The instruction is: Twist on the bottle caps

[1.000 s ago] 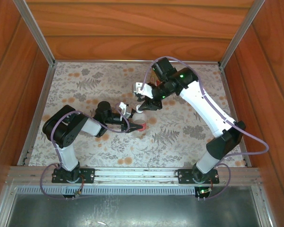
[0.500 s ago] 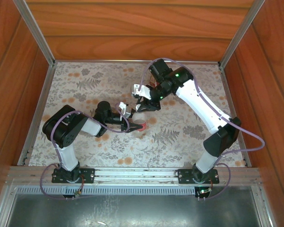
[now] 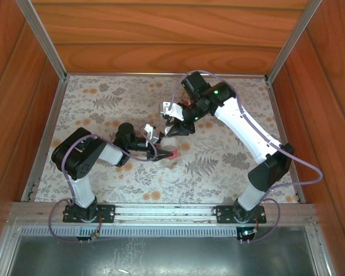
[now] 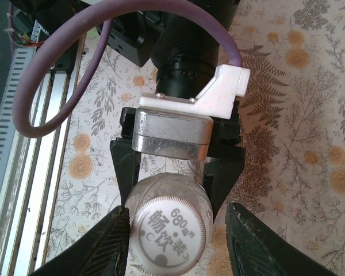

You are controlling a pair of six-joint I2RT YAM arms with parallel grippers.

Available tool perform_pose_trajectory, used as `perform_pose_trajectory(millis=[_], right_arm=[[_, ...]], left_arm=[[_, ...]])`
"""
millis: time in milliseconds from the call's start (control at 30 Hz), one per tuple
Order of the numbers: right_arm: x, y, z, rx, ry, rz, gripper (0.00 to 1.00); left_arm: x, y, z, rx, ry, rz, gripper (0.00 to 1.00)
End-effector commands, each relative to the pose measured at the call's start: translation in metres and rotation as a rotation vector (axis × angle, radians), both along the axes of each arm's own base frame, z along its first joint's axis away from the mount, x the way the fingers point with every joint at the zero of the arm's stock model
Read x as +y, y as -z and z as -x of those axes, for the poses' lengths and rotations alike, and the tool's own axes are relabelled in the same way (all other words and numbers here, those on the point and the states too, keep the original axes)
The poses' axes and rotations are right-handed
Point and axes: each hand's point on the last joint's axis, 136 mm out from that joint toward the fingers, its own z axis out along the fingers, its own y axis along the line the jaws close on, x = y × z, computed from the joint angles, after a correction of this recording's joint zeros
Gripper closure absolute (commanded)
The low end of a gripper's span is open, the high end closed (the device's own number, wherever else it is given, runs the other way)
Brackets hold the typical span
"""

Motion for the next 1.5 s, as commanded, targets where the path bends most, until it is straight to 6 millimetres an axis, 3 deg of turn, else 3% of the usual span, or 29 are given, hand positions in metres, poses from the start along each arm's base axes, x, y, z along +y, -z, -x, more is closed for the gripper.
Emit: perform_pose_trajectory(millis=[0, 333, 933, 1367, 1467], right_arm=[[-0.003, -0.016, 0.007, -0.027, -0.011, -0.054, 0.53], [-0.006, -0.015, 0.01, -0.019, -0.011, -0.048, 0.59], [-0.003, -0.007, 0.005, 0.005, -0.004, -0.027, 0.58], [-0.004, -0.01, 0.007, 0.01, -0.004, -0.022, 0.64], [-0.001, 0.001, 0.002, 0.036, -0.002, -0.002, 0.65]], left_arm=[[0.004, 0.017, 0.006, 0.087, 0.022, -0.05, 0.33], [0.004, 0.018, 0.005, 0.092, 0.023, -0.052, 0.33], [0.004, 0.019, 0.006, 0.101, 0.025, -0.056, 0.33], [0.005, 0.019, 0.007, 0.106, 0.025, -0.057, 0.33], [0.005, 0.019, 0.006, 0.106, 0.025, -0.056, 0.33]])
